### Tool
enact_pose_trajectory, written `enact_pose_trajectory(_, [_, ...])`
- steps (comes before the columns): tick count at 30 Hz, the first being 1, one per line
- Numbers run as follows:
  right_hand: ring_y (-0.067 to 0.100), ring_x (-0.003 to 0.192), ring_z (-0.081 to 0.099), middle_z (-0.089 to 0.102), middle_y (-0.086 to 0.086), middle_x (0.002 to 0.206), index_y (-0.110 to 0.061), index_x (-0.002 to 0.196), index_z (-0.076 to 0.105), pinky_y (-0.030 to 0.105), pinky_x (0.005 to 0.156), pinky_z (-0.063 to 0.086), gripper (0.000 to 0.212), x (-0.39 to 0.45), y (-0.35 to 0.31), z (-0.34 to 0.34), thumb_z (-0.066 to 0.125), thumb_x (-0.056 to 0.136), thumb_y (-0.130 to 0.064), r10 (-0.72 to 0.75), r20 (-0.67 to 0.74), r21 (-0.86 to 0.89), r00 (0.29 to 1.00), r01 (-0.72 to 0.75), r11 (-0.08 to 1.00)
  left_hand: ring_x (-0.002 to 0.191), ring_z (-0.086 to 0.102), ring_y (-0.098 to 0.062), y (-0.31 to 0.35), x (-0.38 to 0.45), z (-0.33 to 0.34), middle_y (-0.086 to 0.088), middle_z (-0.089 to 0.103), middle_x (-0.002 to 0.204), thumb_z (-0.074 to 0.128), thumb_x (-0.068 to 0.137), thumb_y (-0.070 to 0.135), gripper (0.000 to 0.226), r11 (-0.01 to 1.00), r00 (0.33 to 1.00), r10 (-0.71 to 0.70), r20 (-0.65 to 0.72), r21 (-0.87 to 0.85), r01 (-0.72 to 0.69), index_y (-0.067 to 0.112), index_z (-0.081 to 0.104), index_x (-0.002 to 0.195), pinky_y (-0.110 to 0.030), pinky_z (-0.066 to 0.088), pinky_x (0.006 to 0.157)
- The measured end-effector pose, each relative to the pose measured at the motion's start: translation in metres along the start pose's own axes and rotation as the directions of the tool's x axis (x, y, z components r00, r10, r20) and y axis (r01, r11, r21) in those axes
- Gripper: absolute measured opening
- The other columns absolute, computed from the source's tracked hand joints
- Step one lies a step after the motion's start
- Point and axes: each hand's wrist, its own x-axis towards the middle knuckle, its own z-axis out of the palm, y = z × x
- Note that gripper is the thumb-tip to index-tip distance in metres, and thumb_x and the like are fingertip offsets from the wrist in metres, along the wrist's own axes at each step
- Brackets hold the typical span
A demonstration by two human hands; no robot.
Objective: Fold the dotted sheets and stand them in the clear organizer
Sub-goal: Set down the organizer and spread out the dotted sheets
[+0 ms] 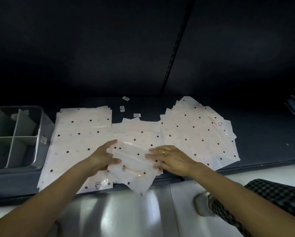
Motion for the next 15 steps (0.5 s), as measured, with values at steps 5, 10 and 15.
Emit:
enact_pose_trajectory(5, [0.019, 0.144, 0.015, 0.019, -0.002, 0.157, -0.027, 0.150, 0.015, 0.031, 0.117, 0.012, 0.064, -0.019, 0.035, 0.011, 0.039, 0.096, -0.050, 0.614, -0.178, 0.233, 0.769, -0.574, 0.785, 0.055, 0.040, -0.017, -0.017, 0.010, 0.010, -0.004, 0.055, 0.068, 0.059, 0.086, -0.009, 0.045, 0.914, 0.837, 0.391, -0.383, 0.051, -0.403, 0.021, 0.064, 0.119, -0.013, 0.035, 0.049])
enact_pose_trajectory(10, [0.022, 0.144, 0.014, 0.015, 0.003, 0.158, -0.022, 0.149, 0.021, 0.039, 0.117, 0.017, 0.068, -0.050, 0.062, 0.037, 0.044, 0.093, -0.053, 0.822, -0.034, 0.250, 0.568, -0.792, 0.557, 0.082, 0.062, -0.019, -0.033, 0.012, 0.016, -0.006, 0.064, 0.119, 0.053, 0.090, -0.005, 0.035, 0.897, 0.807, 0.440, -0.394, 0.236, -0.374, 0.022, 0.066, 0.108, -0.018, 0.044, 0.074])
enact_pose_trajectory(15, [0.027, 0.116, 0.047, 0.060, 0.006, 0.123, -0.009, 0.109, 0.065, 0.033, 0.083, 0.044, 0.023, -0.053, 0.066, 0.035, 0.060, 0.091, -0.023, 0.836, -0.271, 0.383, 0.477, -0.744, 0.548, 0.111, 0.055, -0.018, -0.032, 0.019, 0.024, -0.004, 0.059, 0.128, 0.059, 0.089, 0.000, 0.033, 0.853, 0.892, 0.426, -0.151, 0.396, -0.340, 0.015, 0.064, 0.118, -0.004, 0.037, 0.076])
